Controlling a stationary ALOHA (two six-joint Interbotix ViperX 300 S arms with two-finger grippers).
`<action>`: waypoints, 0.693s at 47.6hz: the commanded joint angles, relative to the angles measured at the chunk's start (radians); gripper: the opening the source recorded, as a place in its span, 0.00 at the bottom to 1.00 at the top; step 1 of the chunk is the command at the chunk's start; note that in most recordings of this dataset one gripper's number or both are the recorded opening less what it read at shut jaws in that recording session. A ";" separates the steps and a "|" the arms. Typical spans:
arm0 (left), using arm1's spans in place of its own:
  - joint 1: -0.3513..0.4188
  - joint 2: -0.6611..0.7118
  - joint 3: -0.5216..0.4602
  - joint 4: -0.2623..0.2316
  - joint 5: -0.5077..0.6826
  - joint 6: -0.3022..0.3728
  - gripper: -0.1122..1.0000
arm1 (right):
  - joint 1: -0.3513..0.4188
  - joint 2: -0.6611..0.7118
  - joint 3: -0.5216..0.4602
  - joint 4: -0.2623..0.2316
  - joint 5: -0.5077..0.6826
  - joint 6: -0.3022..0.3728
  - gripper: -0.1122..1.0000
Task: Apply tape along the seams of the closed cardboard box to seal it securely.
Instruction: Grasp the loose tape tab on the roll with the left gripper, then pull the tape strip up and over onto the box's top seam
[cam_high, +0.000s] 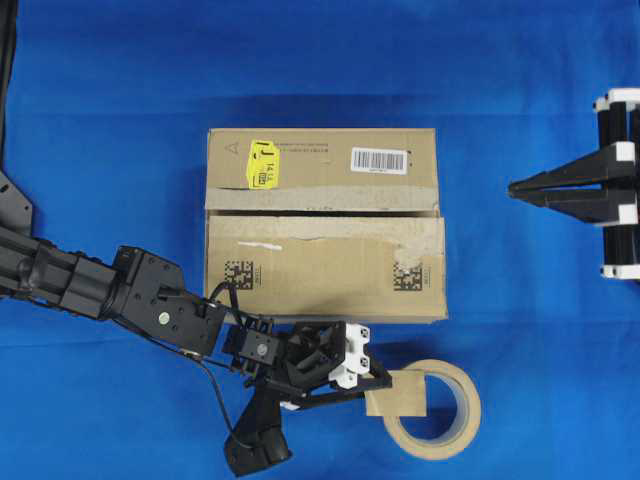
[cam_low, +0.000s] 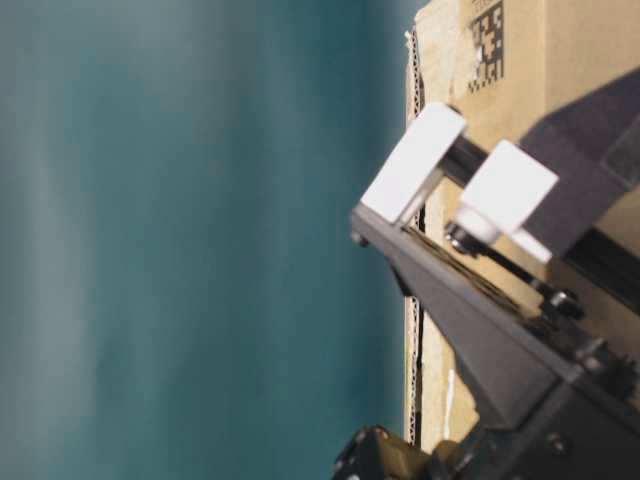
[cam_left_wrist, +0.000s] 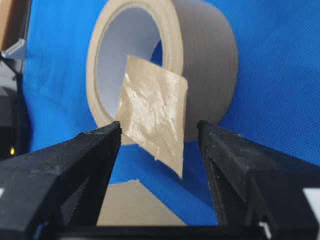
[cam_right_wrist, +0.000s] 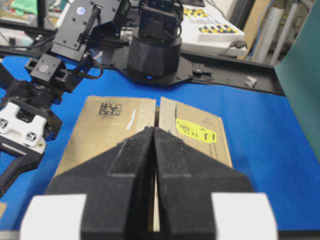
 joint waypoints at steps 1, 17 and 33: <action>0.002 -0.021 -0.017 -0.003 0.014 -0.008 0.61 | 0.002 0.003 -0.021 0.002 0.002 0.002 0.09; -0.009 -0.023 -0.029 -0.008 0.061 -0.015 0.10 | 0.003 0.012 -0.021 0.002 0.006 0.000 0.09; -0.025 -0.100 -0.058 -0.008 0.107 -0.012 0.10 | 0.002 0.031 -0.020 0.002 0.006 0.000 0.09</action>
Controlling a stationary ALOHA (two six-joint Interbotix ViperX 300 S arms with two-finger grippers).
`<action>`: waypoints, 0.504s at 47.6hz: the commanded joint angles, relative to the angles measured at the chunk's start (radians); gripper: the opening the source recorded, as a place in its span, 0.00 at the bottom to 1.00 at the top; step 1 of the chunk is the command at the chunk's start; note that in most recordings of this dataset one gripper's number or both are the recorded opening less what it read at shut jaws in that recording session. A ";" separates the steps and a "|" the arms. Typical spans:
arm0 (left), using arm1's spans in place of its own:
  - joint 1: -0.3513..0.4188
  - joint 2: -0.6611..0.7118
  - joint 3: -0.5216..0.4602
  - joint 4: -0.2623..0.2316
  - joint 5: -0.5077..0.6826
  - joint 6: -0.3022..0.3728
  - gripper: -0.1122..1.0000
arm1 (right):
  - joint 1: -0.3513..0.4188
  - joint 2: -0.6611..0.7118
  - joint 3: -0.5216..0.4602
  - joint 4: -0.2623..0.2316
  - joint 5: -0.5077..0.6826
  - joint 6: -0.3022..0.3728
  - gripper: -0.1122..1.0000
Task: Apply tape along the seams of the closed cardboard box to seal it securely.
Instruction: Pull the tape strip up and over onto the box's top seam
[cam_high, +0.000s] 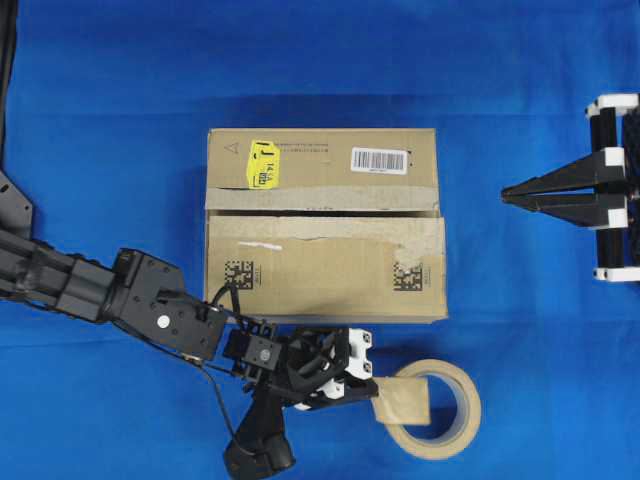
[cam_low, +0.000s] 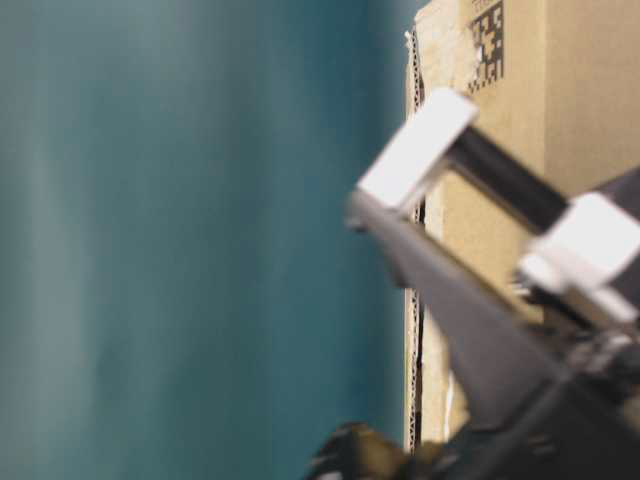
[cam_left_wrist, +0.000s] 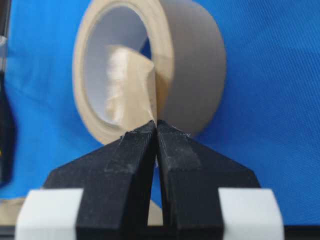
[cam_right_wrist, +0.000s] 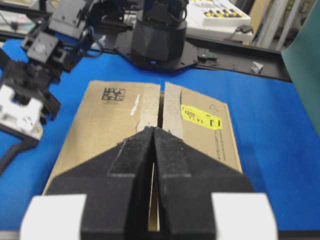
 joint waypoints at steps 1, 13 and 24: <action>-0.012 -0.075 -0.029 -0.002 0.012 0.000 0.10 | 0.000 0.002 -0.018 0.002 -0.005 0.002 0.09; -0.009 -0.187 -0.021 0.003 0.058 0.008 0.10 | 0.002 0.002 -0.018 0.002 -0.003 0.002 0.09; 0.003 -0.264 0.015 0.008 0.064 0.011 0.10 | 0.002 0.003 -0.018 0.002 -0.003 0.002 0.09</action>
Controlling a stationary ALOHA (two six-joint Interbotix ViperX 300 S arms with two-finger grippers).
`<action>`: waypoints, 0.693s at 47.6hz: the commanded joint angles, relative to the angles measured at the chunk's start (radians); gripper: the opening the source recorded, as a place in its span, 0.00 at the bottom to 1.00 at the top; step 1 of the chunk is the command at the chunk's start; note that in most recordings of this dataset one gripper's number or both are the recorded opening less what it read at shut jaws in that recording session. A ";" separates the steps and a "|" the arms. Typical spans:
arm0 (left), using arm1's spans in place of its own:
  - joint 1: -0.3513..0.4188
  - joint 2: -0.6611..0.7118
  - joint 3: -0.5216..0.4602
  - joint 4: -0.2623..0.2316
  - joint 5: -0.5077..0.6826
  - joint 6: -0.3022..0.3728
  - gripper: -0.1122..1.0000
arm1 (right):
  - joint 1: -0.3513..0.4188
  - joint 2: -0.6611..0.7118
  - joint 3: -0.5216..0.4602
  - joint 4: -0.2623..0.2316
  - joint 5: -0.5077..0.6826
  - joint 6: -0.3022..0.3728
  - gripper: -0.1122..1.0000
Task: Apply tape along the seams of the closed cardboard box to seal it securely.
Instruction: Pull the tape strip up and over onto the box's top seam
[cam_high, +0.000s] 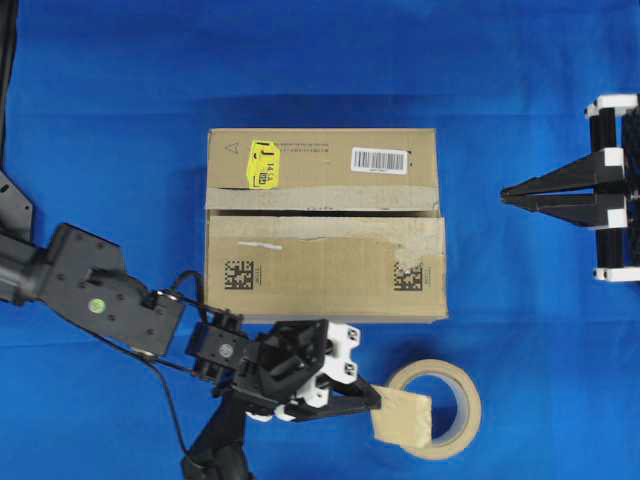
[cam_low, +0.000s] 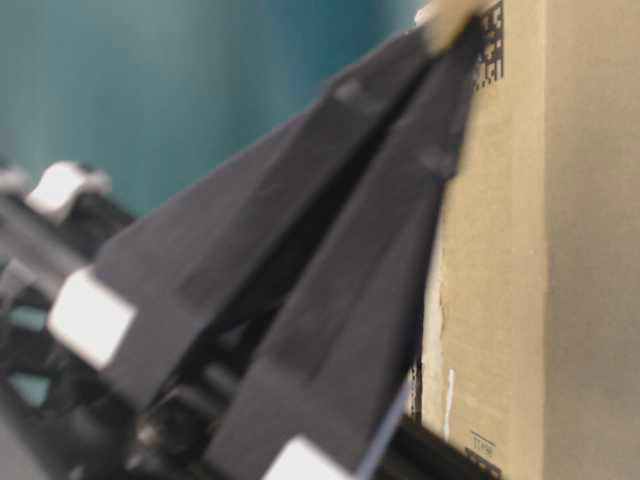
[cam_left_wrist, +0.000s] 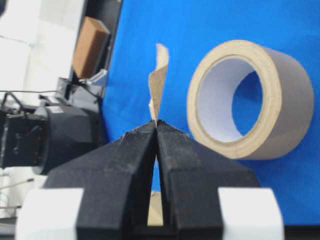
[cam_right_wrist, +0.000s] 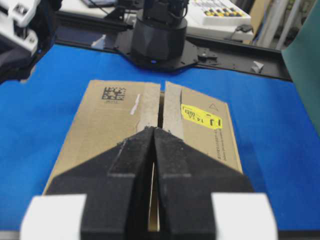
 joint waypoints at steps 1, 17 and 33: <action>0.017 -0.052 0.006 0.005 -0.003 0.002 0.10 | 0.000 0.002 -0.020 0.002 -0.005 0.000 0.09; 0.141 -0.179 0.143 0.003 -0.005 0.091 0.10 | 0.002 0.002 -0.020 0.002 -0.005 0.002 0.09; 0.278 -0.259 0.232 0.003 -0.003 0.164 0.10 | 0.002 0.005 -0.020 0.002 -0.006 0.002 0.09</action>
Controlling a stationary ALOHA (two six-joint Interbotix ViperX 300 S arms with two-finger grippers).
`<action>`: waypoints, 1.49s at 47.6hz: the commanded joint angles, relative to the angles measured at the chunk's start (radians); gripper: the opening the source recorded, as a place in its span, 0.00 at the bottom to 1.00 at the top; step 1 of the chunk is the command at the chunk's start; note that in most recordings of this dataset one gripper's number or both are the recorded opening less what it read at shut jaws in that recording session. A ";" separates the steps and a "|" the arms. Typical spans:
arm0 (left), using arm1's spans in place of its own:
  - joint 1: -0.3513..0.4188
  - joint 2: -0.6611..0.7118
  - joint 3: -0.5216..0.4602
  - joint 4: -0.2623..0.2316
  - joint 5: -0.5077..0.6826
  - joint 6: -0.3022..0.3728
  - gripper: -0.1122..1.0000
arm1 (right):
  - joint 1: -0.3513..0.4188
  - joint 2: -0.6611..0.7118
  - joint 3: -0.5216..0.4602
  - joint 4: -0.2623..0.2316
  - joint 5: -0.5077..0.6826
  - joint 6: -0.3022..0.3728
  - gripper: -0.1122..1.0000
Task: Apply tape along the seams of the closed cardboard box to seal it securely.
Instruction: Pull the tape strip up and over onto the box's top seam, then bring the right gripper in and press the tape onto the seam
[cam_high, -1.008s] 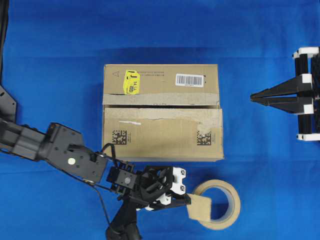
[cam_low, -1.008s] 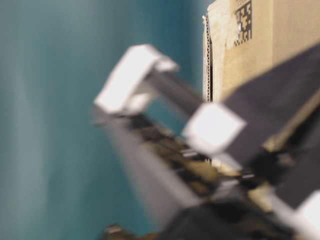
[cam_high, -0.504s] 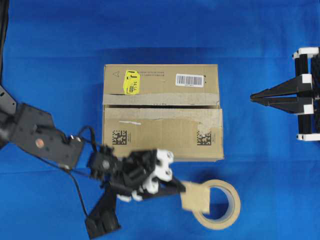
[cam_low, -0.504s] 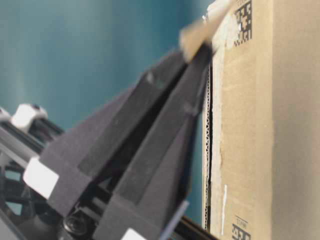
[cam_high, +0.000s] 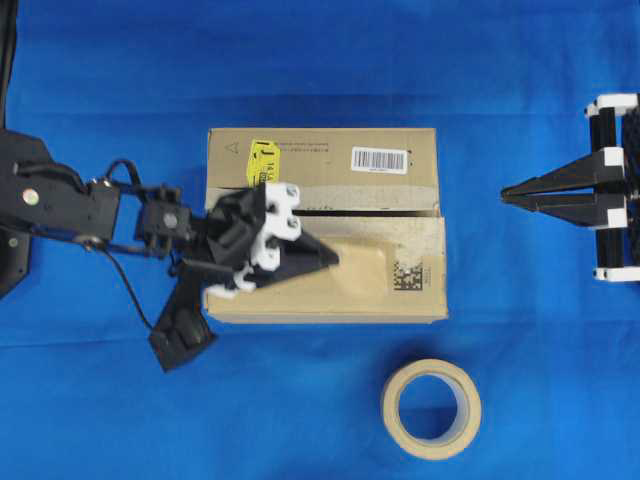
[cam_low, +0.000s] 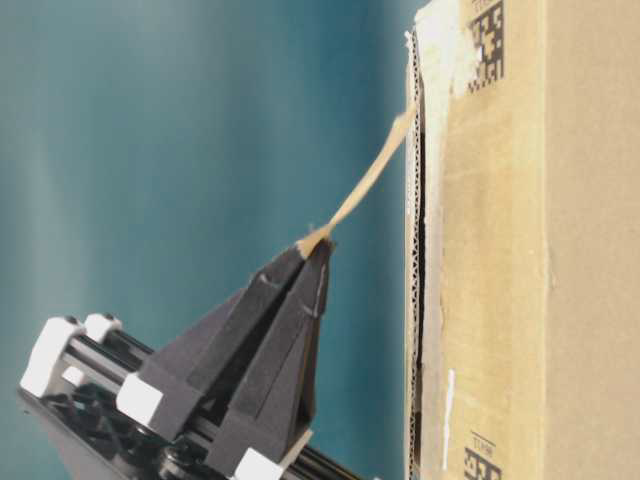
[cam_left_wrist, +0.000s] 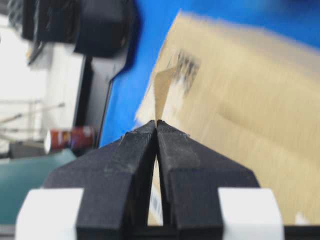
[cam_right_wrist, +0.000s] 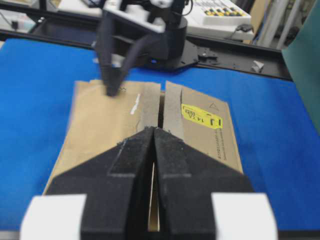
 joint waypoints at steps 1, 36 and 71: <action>0.026 -0.031 0.000 -0.002 -0.006 0.015 0.10 | 0.002 0.005 -0.018 0.002 -0.006 0.000 0.09; 0.124 -0.031 0.005 -0.003 0.186 0.009 0.10 | 0.002 0.031 -0.017 0.002 -0.008 -0.002 0.09; 0.129 -0.011 0.046 -0.005 0.212 0.015 0.10 | -0.008 0.167 -0.069 0.021 -0.098 0.002 0.09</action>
